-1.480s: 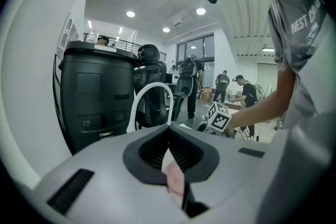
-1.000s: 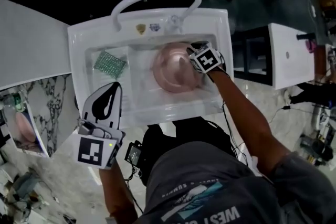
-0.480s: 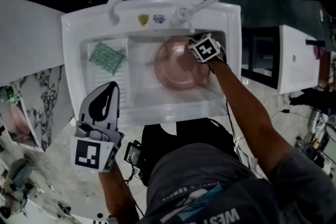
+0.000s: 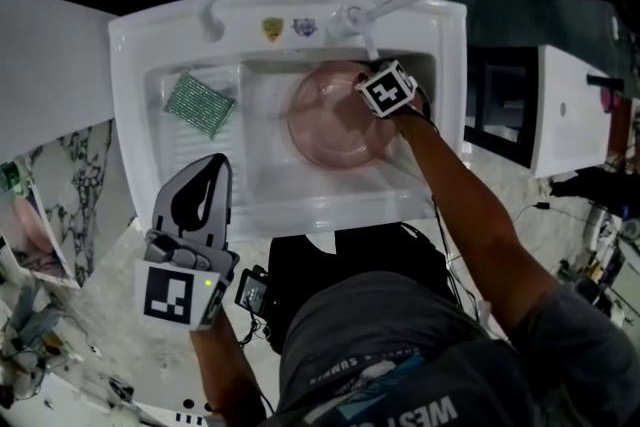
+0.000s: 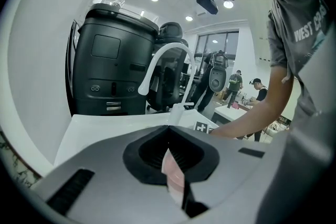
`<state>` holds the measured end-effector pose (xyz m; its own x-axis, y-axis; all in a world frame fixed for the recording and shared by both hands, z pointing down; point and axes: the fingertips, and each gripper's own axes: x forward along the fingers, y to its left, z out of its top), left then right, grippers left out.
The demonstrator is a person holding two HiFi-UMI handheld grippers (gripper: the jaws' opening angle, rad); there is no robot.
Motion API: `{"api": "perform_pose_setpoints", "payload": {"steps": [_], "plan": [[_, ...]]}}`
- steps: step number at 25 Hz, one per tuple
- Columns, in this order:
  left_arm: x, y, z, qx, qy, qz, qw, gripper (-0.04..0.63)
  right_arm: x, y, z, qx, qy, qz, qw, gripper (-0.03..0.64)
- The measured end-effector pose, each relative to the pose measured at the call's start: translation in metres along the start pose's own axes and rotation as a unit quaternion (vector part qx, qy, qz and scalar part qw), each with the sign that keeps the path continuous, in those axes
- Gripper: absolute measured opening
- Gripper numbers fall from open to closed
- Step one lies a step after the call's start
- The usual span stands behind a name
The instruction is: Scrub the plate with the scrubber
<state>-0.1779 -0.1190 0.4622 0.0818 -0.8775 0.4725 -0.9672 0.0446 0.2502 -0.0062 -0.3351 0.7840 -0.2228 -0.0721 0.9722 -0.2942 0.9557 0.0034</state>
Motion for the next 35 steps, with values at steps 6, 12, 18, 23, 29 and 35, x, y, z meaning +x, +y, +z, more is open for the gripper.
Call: {"api": "perform_pose_setpoints", "payload": {"steps": [6, 12, 18, 23, 29, 35], "plan": [[-0.002, 0.003, -0.005, -0.002, 0.005, 0.000, 1.0000, 0.003, 0.013, 0.007, -0.002, 0.049, -0.004, 0.028, 0.998, 0.123], [-0.007, 0.010, -0.007, -0.001, 0.003, 0.003, 1.0000, 0.003, 0.009, 0.010, -0.011, 0.119, -0.004, 0.086, 0.989, 0.061], [-0.011, 0.019, -0.003, 0.008, 0.002, 0.007, 0.9999, 0.003, -0.015, 0.026, -0.022, 0.198, -0.021, 0.148, 0.969, 0.038], [-0.012, 0.023, 0.001, 0.018, 0.001, 0.007, 0.9998, 0.003, -0.040, 0.028, -0.024, 0.234, -0.044, 0.156, 0.959, 0.040], [-0.013, 0.029, -0.001, 0.029, 0.009, 0.007, 0.9995, 0.003, -0.078, 0.025, -0.016, 0.263, -0.080, 0.169, 0.946, 0.038], [-0.004, 0.056, -0.018, 0.021, 0.030, 0.022, 0.9991, 0.003, -0.118, 0.027, -0.010, 0.292, -0.115, 0.179, 0.932, 0.040]]}}
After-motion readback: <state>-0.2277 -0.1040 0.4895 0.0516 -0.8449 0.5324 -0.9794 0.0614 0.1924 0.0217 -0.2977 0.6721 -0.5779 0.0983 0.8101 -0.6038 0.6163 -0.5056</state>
